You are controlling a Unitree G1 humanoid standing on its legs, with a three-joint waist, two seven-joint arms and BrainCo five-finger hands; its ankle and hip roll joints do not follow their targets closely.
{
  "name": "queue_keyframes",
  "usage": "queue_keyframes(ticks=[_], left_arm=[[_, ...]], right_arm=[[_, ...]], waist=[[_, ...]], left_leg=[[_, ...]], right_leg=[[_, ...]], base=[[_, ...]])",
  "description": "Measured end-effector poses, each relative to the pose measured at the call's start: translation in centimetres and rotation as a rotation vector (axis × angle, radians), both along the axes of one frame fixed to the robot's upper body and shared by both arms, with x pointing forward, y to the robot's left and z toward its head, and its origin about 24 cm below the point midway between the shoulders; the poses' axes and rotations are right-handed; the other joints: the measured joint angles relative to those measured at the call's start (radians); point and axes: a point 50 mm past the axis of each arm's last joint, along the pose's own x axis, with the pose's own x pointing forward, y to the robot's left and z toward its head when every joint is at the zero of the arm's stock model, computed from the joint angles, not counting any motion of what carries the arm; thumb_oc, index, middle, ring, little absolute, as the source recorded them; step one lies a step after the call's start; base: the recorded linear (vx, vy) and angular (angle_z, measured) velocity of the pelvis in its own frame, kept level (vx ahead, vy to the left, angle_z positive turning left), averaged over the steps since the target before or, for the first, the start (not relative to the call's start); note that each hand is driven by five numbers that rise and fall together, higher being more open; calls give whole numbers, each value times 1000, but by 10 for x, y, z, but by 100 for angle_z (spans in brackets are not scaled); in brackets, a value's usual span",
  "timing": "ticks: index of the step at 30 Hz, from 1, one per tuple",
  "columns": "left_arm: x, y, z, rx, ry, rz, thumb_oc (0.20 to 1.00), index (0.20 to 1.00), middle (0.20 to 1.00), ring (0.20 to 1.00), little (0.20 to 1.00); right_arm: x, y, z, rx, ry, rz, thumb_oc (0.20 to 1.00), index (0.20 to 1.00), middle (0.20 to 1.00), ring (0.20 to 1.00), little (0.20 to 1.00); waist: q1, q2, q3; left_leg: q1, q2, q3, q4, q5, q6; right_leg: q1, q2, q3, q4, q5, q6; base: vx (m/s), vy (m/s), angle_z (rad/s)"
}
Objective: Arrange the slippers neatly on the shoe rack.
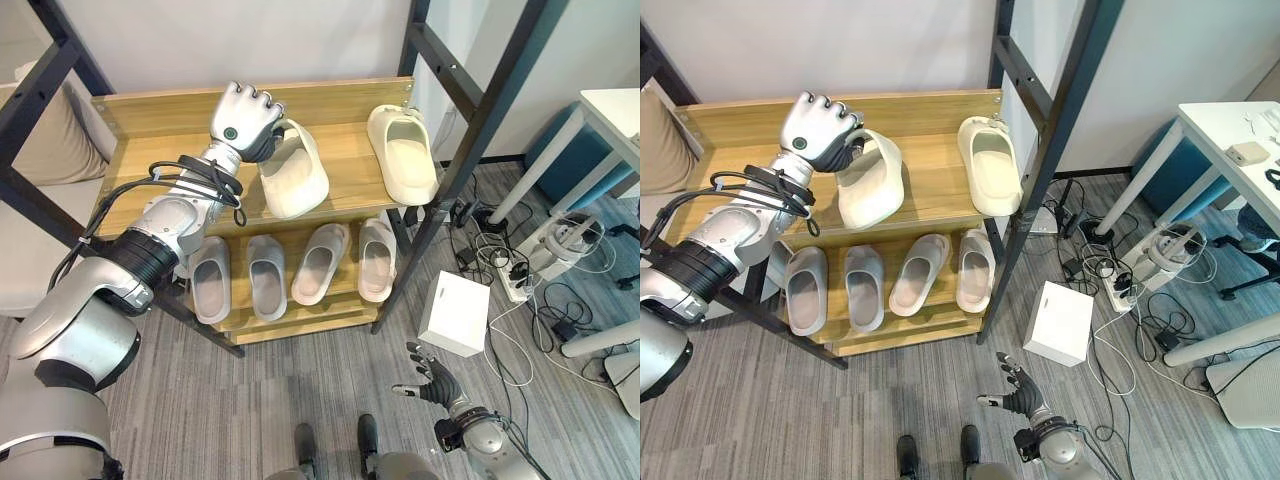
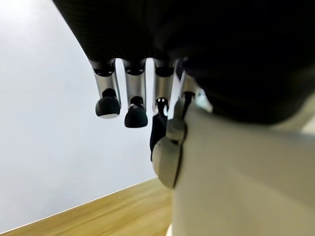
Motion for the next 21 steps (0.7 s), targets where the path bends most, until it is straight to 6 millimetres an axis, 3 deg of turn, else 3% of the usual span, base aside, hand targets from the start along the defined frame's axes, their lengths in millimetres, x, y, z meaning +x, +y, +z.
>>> queue_keyframes(ticks=[7,11,16,18,21], left_arm=[[14,-2,-5,41,15,72,200,200,200,200,200],[16,4,1,37,-9,106,200,200,200,200,200],[19,-1,15,6,-72,117,200,200,200,200,200],[18,-3,18,10,-84,108,1000,1000,1000,1000,1000],[18,-6,21,11,-95,97,1000,1000,1000,1000,1000]], right_arm=[[-15,-15,-7,-8,47,-55,1000,1000,1000,1000,1000],[-14,-21,-6,-17,45,-68,1000,1000,1000,1000,1000],[-33,-24,-18,-19,103,-87,1000,1000,1000,1000,1000],[-33,-24,-18,-19,105,-87,1000,1000,1000,1000,1000],[-31,-24,-17,-18,98,-86,1000,1000,1000,1000,1000]], waist=[[-32,14,0],[-53,17,0],[-63,17,0],[-74,17,0],[-87,17,0]], left_leg=[[-3,1,16,0,0,0],[-9,1,38,0,-1,1],[-21,0,69,0,-6,2],[-21,0,72,0,-6,2],[-20,1,74,0,-6,2]], right_leg=[[-15,1,10,0,0,0],[-25,2,33,0,11,-9],[-54,2,64,0,16,-2],[-52,2,68,1,33,-12],[-52,2,70,1,34,-12]], base=[[9,-46,-8],[46,-35,-17],[35,-15,-17],[16,-23,-13],[11,-22,-2]])
